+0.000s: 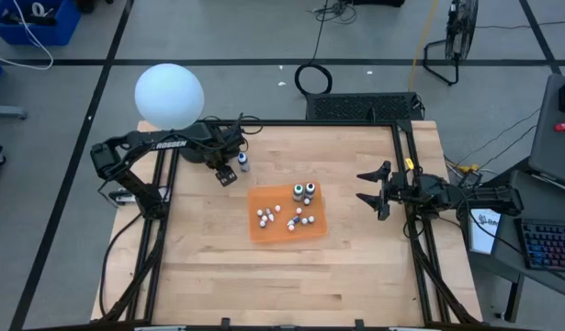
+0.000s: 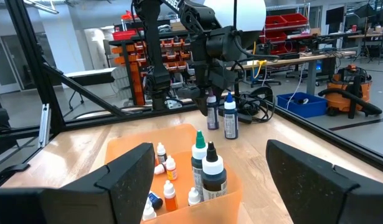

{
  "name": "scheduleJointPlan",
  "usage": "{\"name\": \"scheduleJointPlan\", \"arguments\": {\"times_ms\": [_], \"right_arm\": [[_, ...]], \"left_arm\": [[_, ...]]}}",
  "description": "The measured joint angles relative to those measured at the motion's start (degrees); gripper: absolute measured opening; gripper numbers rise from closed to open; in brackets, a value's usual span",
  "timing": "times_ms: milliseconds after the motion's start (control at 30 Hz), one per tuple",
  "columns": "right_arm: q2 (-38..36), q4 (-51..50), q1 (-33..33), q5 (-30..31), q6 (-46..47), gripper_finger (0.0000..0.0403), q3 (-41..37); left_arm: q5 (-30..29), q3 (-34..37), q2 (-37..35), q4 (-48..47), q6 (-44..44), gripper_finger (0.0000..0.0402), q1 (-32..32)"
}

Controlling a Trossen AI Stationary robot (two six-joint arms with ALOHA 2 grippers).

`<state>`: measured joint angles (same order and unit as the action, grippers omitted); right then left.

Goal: Pick & Place food coloring
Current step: Put the large purple food coloring bottle into the orange bin

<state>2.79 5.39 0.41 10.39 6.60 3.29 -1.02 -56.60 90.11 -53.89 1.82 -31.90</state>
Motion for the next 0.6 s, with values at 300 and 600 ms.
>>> {"name": "scheduleJointPlan", "arguments": {"times_ms": [300, 600], "right_arm": [[0.0, 0.0, 0.01, 0.01, 0.01, 0.0293, 0.0], [0.0, 0.0, 0.0, 0.0, -0.01, 0.0293, 0.0]], "left_arm": [[0.08, -0.02, -0.04, 0.09, -1.53, 0.0142, 0.09], [-0.63, -1.06, -2.44, -3.96, 0.27, 0.0142, 5.21]]}}
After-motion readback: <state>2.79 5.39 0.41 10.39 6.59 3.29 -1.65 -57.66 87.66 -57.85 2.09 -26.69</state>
